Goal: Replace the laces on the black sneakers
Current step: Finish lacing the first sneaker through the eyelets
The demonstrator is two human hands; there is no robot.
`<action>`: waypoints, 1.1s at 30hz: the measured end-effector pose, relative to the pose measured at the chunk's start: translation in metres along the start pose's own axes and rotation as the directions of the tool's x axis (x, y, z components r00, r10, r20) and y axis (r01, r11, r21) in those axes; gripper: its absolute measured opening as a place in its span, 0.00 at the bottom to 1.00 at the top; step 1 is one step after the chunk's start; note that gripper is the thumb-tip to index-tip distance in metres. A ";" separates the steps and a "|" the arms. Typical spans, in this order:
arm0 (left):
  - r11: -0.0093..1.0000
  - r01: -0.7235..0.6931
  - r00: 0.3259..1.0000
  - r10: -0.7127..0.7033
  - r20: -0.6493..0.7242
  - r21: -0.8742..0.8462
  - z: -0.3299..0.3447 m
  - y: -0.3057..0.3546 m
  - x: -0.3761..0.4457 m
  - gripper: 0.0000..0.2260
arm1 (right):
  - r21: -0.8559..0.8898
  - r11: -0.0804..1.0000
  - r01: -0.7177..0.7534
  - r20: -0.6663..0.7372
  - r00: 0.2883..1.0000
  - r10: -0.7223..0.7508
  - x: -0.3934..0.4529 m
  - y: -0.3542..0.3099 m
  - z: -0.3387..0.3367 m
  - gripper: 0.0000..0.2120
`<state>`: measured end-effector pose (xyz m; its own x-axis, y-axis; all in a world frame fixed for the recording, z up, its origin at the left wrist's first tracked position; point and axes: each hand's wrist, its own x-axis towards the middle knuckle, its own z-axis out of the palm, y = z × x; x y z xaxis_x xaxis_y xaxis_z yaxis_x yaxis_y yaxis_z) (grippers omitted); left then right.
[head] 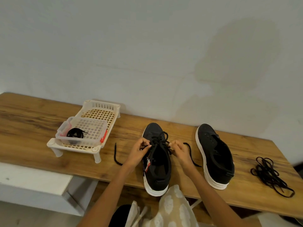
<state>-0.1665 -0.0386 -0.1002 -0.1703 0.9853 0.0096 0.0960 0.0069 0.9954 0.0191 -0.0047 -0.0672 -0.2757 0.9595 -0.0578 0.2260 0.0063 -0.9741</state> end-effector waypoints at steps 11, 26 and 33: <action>0.992 -0.094 0.995 0.095 -0.008 0.088 0.000 0.013 -0.001 0.10 | -0.004 0.998 0.065 -0.005 0.998 -0.065 -0.004 -0.005 0.006 0.09; 0.979 -0.121 0.987 0.136 -0.085 0.162 0.007 0.012 -0.003 0.08 | 0.000 0.999 -0.032 -0.061 0.998 0.032 0.002 0.002 0.007 0.12; 0.976 -0.104 0.987 0.125 -0.101 0.192 0.011 0.018 -0.004 0.06 | -0.029 1.000 -0.002 -0.034 0.999 0.001 0.005 0.000 0.003 0.08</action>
<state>-0.1533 -0.0404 -0.0834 -0.2549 0.9562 0.1438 0.2998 -0.0633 0.9519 0.0146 -0.0008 -0.0678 -0.2439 0.9684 -0.0513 0.2535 0.0126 -0.9672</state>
